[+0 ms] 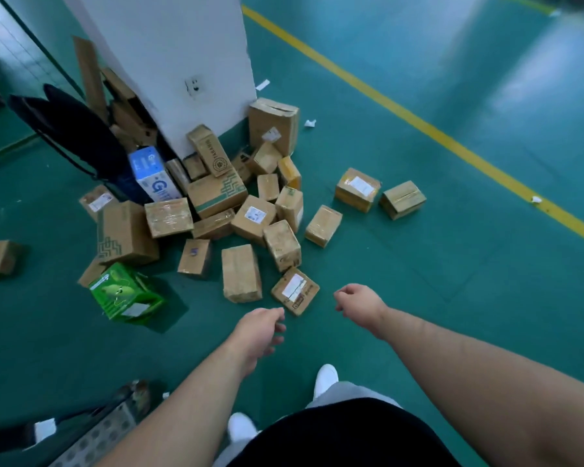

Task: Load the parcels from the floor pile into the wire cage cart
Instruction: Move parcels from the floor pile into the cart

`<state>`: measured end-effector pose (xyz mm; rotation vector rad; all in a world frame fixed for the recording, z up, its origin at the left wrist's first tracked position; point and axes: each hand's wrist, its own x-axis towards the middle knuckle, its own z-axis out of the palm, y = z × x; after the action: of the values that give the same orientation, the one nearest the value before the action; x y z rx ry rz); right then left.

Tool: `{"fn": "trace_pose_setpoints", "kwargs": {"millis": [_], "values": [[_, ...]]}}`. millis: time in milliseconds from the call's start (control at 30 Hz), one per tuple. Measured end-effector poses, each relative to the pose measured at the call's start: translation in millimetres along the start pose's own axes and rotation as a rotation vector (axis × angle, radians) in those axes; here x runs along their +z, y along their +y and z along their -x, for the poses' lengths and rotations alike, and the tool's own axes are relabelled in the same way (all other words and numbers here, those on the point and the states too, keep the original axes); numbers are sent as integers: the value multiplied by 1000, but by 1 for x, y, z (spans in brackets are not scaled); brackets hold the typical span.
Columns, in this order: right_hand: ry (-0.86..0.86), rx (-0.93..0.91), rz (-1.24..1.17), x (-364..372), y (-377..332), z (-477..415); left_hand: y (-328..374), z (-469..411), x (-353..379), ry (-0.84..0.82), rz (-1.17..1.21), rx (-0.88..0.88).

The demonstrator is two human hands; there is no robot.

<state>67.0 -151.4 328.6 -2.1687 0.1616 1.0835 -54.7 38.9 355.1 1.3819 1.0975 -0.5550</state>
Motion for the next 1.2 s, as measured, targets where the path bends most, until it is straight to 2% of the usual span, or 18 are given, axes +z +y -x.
{"fn": "trace_pose_setpoints", "kwargs": {"millis": [167,500,767,900,1067,1200], "values": [[-13,41,-28,-26,-11,-39,38,-16,5,23,-37,-18],[-116,118,-48,-8,-53,-87,88,-100,-30,56,-66,-131],[-3,264,-14,-19,-102,-163,165,-203,-68,-82,-188,-147],[-13,328,-32,-1,-125,-210,197,-259,-97,-28,-253,-80],[-192,359,-9,47,-142,-266,195,-331,-120,20,-221,-175],[-304,376,74,92,-132,-340,167,-405,-123,35,-383,-220]]}}
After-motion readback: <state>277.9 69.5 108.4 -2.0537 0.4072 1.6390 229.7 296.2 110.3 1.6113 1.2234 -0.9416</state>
